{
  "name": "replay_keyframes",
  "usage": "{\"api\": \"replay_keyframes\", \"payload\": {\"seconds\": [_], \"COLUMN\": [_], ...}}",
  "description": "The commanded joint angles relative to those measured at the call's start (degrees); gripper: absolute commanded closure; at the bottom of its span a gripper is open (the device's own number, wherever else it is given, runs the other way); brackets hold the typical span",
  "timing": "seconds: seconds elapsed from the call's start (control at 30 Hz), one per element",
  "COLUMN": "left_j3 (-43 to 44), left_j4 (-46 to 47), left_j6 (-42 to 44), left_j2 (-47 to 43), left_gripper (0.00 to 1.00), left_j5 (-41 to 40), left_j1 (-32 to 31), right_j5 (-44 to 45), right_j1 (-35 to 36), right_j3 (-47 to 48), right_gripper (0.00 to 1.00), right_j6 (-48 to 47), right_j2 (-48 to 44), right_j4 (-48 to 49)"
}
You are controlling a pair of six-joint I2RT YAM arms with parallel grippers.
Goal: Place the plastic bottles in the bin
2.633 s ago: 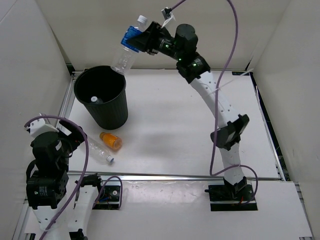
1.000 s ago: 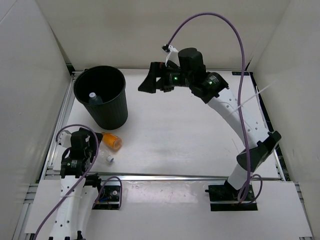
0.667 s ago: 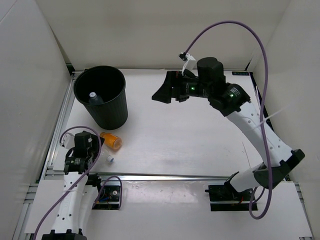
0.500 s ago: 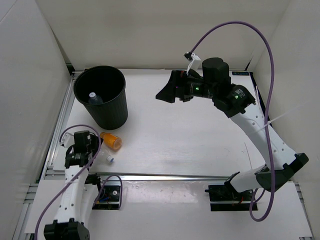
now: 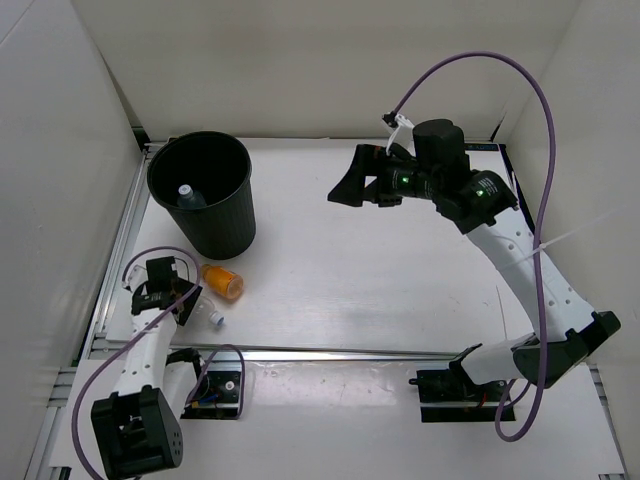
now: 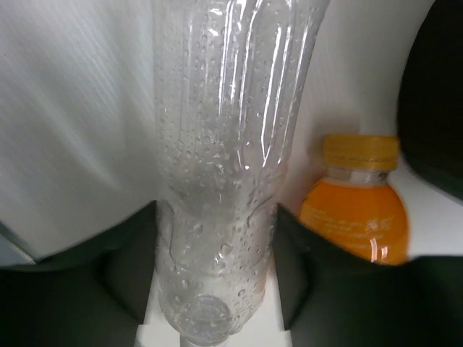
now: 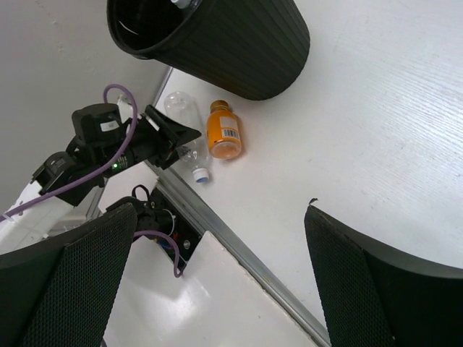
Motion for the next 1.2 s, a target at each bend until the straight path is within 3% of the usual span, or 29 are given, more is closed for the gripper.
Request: {"api": "replay_keyframes", "payload": {"seconds": [0.0,0.23,0.47,0.6,0.73,1.0,1.1,1.13,1.17], "left_j3": [-0.70,9.56,33.80,42.77,52.55,59.32,62.14,62.67,63.19], "left_j4": [1.45,0.83,-1.36,-1.36,-0.58,6.81,6.81,6.81,6.81], "left_j6": [1.94,2.56,10.03,12.75,16.52,18.64,18.03,17.51,17.50], "left_j2": [-2.18,-6.58,-3.42,-4.56,-0.09,17.40,22.14,22.94,23.65], "left_gripper": [0.45,0.49,0.58,0.58,0.61,0.60,0.53,0.47,0.33], "left_j5": [0.68,-0.63,-0.11,-1.16,-1.16,0.95,-0.72,-0.72,-1.42], "left_j1": [2.43,3.67,3.67,3.67,2.62,-3.00,-6.78,-7.31,-7.84], "right_j5": [0.07,-1.51,-3.45,-3.45,-4.67,-5.73,-5.21,-4.60,-4.59], "right_j1": [-0.66,-0.66,-0.66,-0.66,-0.66,-0.66,-0.66,-0.66,-0.66], "right_j3": [-0.71,-0.10,0.43,0.96,1.48,3.33,3.95,3.95,3.95], "right_gripper": [0.00,0.00,0.00,0.00,0.00,0.00,0.00,0.00,0.00], "right_j6": [-1.00,-0.47,0.15,0.67,0.67,-0.38,-0.99,-1.00,-1.00], "right_j2": [-1.73,-0.50,1.26,1.79,2.32,3.55,3.55,3.55,3.02], "right_j4": [-0.02,-0.02,0.50,0.50,0.50,0.50,0.50,-0.11,-0.11]}}
